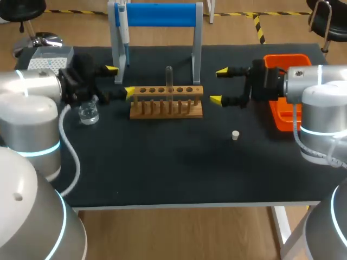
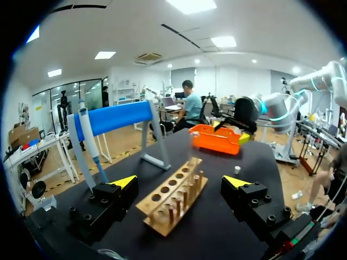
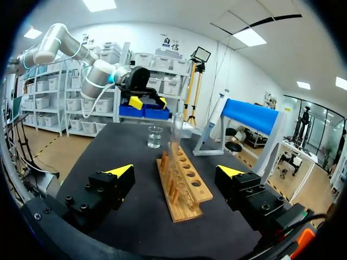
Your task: Invert the test tube, pick up the pipette, mount the tip to pipette, aspirate from beaker and dispense into the tube, eject the tip, return the pipette, and cap with the stopper.
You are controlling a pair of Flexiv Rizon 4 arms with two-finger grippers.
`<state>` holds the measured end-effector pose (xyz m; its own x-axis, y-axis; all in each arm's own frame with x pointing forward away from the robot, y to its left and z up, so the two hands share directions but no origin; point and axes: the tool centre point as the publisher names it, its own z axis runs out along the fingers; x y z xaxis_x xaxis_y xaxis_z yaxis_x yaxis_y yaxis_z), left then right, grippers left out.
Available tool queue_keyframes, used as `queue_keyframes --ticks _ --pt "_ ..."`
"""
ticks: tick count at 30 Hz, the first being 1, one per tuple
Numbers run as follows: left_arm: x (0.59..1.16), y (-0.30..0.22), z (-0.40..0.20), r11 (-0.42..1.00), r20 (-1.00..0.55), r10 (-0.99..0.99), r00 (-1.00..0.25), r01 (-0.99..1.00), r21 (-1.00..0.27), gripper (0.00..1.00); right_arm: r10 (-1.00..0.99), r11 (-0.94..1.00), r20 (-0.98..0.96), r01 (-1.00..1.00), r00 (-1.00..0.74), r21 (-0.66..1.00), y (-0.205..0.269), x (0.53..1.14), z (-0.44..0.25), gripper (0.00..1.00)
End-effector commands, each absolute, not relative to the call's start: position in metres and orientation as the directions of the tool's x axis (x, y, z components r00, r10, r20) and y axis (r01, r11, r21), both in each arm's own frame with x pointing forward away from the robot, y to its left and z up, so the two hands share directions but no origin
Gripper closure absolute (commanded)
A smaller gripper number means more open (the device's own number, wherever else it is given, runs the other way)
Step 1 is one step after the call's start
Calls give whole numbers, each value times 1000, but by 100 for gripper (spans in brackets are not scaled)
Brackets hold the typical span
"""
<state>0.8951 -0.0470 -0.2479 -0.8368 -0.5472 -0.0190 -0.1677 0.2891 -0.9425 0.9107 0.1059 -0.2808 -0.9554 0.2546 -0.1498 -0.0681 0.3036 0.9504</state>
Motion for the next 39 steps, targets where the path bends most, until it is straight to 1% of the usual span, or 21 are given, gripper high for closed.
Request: queue_keyframes --ticks 1,6,30,39 --pt "875 -49 -260 259 -29 -540 -841 -134 -956 0 258 304 -151 -69 -954 950 106 910 -281 0" --pt "874 -52 -267 283 -38 -520 -853 -130 -950 0 258 304 -151 -69 -954 950 106 910 -281 0" --pt "875 -52 -268 277 -35 -512 -859 -127 -952 0 258 304 -151 -69 -954 950 106 910 -281 0" --pt "875 -52 -268 277 -35 -512 -859 -127 -952 0 157 286 -146 -97 -977 953 138 928 -280 0"
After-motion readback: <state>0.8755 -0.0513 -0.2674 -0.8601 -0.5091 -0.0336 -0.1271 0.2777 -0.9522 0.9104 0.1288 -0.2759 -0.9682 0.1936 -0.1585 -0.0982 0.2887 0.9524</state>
